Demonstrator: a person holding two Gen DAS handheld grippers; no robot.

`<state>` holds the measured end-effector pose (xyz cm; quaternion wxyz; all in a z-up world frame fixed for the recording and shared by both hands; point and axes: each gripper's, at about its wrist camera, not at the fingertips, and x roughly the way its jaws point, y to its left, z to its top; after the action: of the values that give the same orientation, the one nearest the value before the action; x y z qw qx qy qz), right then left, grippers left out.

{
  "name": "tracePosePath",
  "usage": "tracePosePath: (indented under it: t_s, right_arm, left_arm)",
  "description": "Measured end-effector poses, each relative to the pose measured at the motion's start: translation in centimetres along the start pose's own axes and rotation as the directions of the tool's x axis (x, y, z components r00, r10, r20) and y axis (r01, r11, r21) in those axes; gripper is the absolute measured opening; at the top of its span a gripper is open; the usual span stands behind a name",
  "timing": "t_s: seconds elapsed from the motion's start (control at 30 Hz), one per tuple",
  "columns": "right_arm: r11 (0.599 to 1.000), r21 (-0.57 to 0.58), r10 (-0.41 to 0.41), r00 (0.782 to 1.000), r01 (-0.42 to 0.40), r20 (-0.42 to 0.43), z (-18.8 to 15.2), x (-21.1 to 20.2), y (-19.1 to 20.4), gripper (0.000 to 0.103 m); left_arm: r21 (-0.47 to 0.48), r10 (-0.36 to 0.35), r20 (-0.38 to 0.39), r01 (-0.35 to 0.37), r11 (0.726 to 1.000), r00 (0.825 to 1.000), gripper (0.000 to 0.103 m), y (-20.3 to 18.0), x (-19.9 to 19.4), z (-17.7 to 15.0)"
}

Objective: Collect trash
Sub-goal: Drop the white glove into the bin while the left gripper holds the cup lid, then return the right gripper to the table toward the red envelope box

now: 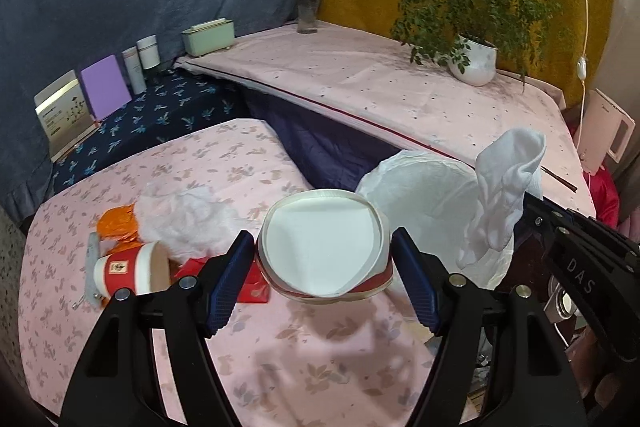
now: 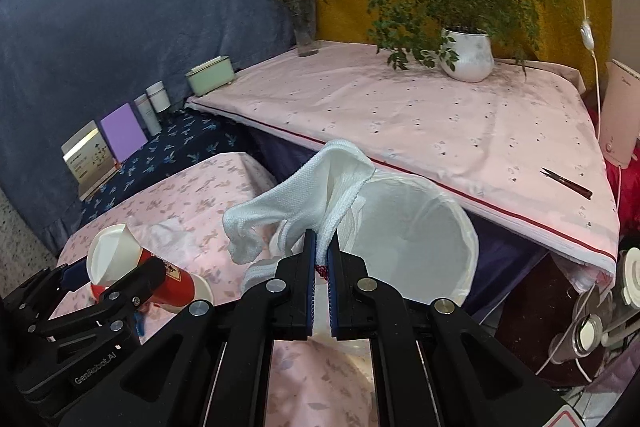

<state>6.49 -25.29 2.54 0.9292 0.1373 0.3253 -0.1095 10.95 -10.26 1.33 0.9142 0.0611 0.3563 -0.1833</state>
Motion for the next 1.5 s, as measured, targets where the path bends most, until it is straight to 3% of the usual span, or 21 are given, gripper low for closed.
tracePosePath:
  t_s: [0.3, 0.6, 0.7, 0.8, 1.0, 1.3, 1.5]
  right_arm:
    - [0.995, 0.073, -0.069, 0.997, 0.071, -0.023, 0.4, 2.2, -5.2, 0.005]
    - [0.992, 0.090, -0.087, 0.995, 0.091, -0.050, 0.6, 4.5, -6.7, 0.005]
    - [0.991, 0.093, -0.090, 0.994, 0.095, -0.054, 0.8, 5.2, -6.9, 0.006]
    - [0.990, 0.096, -0.095, 0.994, 0.100, -0.058, 1.1, 5.8, -7.1, 0.009]
    - [0.992, 0.084, -0.093, 0.994, 0.098, -0.057, 1.4, 6.6, -6.6, 0.011]
    - [0.994, 0.073, -0.084, 0.996, 0.087, -0.041, 1.6, 6.0, -5.0, 0.034]
    - [0.996, 0.047, -0.071, 0.997, 0.072, -0.023, 1.4, 4.5, -3.0, 0.043]
  left_arm:
    - [0.055, -0.128, -0.034, 0.130, 0.990, 0.991, 0.068, -4.7, 4.9, 2.1]
    - [0.071, -0.168, -0.069, 0.173, 0.982, 0.983, 0.068, -6.1, 8.2, 3.1]
    - [0.051, -0.179, -0.075, 0.183, 0.982, 0.981, 0.080, -5.9, 8.9, 3.3]
    - [0.043, -0.176, -0.058, 0.179, 0.983, 0.983, 0.089, -5.6, 9.0, 3.4]
    - [0.037, -0.149, -0.059, 0.152, 0.988, 0.987, 0.089, -4.8, 9.4, 3.5]
    - [-0.004, -0.107, -0.044, 0.107, 0.994, 0.993, 0.090, -2.7, 8.6, 3.3]
    - [-0.024, -0.070, -0.027, 0.069, 0.997, 0.997, 0.090, -0.9, 7.1, 2.8]
